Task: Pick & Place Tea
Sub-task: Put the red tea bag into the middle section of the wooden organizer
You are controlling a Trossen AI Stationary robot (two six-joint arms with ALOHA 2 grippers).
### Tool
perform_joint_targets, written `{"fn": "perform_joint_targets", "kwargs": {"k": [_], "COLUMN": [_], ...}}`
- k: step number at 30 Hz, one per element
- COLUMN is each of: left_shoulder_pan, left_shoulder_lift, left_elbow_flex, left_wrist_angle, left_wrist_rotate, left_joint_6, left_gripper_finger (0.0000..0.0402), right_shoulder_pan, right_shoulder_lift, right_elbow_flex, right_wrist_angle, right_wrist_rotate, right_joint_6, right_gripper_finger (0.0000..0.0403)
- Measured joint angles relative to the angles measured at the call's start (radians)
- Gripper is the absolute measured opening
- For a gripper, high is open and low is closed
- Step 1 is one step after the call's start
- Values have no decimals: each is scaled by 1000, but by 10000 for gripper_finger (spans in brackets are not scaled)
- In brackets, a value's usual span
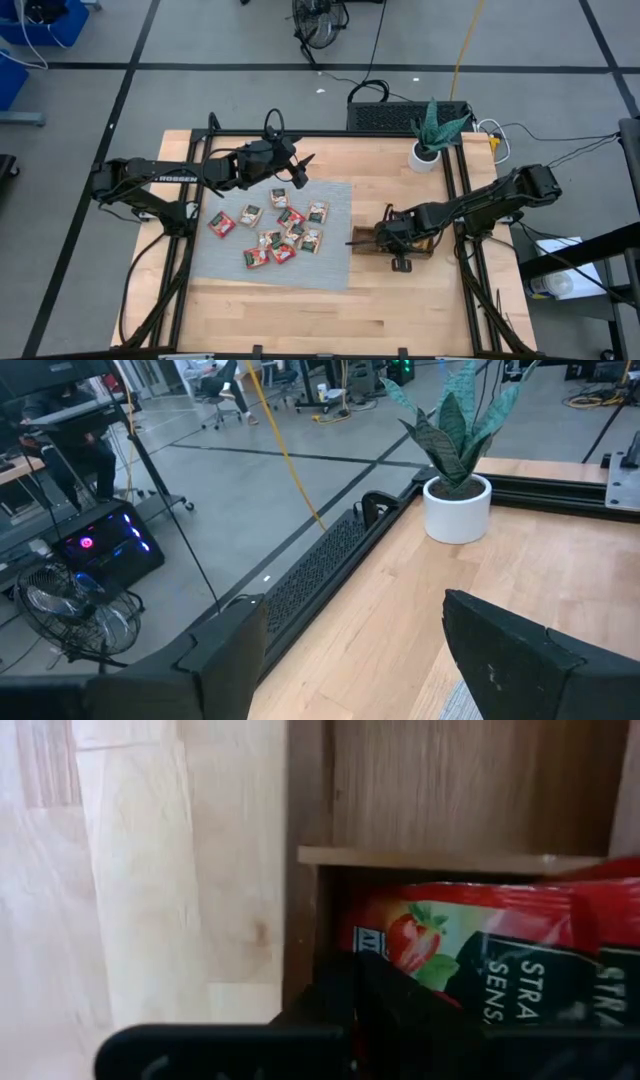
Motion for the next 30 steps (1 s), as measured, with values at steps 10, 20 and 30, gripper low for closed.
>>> {"fn": "perform_joint_targets", "kwargs": {"k": [10, 20, 30], "left_shoulder_pan": [0, 0, 0], "left_shoulder_lift": [0, 0, 0], "left_elbow_flex": [0, 0, 0], "left_wrist_angle": [0, 0, -1], "left_wrist_rotate": [0, 0, 0], "left_joint_6": [-12, -18, -18], "left_gripper_finger": [296, 296, 296], "right_shoulder_pan": [23, 76, 99], "right_shoulder_lift": [-8, -8, -6], "right_elbow_flex": [-70, -72, -74], "right_wrist_angle": [16, 4, -34], "right_wrist_rotate": [121, 311, 425], "right_joint_6": [36, 25, 29], "right_gripper_finger": [0, 0, 0]}}
